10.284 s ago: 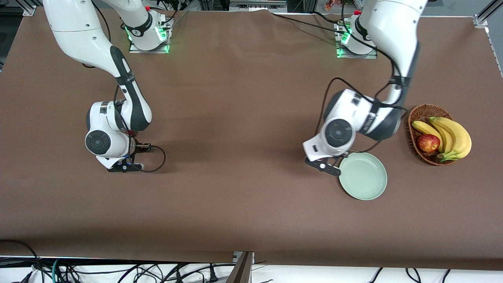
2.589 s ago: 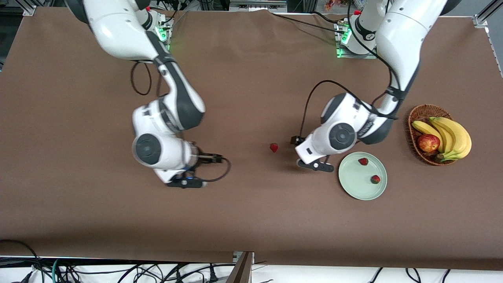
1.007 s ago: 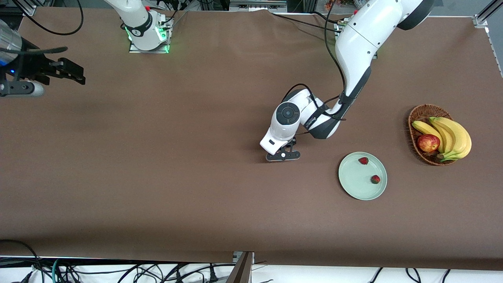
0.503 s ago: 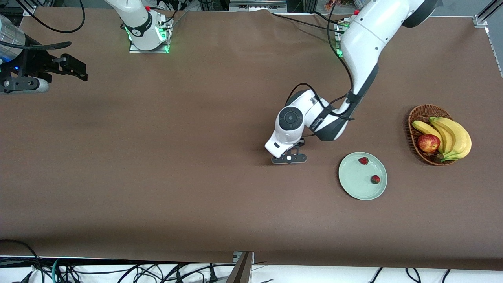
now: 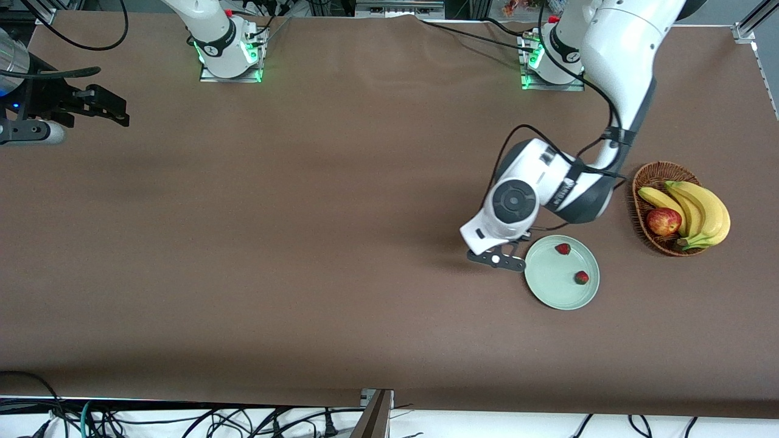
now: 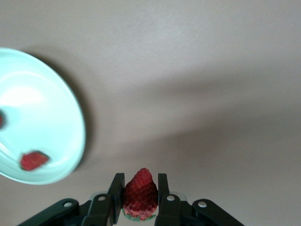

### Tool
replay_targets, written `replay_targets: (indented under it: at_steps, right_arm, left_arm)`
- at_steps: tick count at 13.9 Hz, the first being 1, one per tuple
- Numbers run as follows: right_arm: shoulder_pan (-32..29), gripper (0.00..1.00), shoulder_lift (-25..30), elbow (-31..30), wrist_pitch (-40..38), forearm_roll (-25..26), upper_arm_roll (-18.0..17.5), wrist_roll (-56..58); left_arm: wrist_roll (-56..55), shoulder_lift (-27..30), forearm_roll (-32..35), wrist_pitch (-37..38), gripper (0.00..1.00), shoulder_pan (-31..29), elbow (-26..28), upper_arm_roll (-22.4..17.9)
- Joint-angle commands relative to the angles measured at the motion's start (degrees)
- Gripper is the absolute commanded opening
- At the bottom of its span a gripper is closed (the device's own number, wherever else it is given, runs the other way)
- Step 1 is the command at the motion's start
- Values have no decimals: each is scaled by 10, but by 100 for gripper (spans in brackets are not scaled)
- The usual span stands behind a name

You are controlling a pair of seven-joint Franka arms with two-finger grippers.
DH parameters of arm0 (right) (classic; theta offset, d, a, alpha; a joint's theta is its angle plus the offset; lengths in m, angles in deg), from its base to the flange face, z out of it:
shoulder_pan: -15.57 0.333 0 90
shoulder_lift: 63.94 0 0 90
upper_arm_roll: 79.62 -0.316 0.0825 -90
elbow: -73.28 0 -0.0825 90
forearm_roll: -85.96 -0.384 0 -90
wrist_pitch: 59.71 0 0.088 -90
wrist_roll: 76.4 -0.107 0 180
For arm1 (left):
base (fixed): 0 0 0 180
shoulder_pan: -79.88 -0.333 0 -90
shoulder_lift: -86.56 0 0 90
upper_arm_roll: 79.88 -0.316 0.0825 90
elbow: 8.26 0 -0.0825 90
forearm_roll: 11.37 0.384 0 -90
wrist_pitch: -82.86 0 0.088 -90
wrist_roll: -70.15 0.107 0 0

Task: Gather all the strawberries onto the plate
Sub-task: 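Lower the strawberry onto the plate and open the left gripper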

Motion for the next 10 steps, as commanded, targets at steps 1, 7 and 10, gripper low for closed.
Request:
replay_targets:
  at_steps: [1, 7, 10]
  right_arm:
    - [-4, 100, 4, 4, -4, 2, -3, -2]
    - [-2, 100, 3, 4, -5, 2, -3, -1]
    - [-2, 100, 2, 4, -4, 1, -4, -1]
  left_arm:
    - [185, -6, 11, 1, 32, -46, 8, 4]
    - [454, -40, 19, -92, 32, -152, 38, 4]
    - [477, -37, 18, -115, 100, -154, 57, 4]
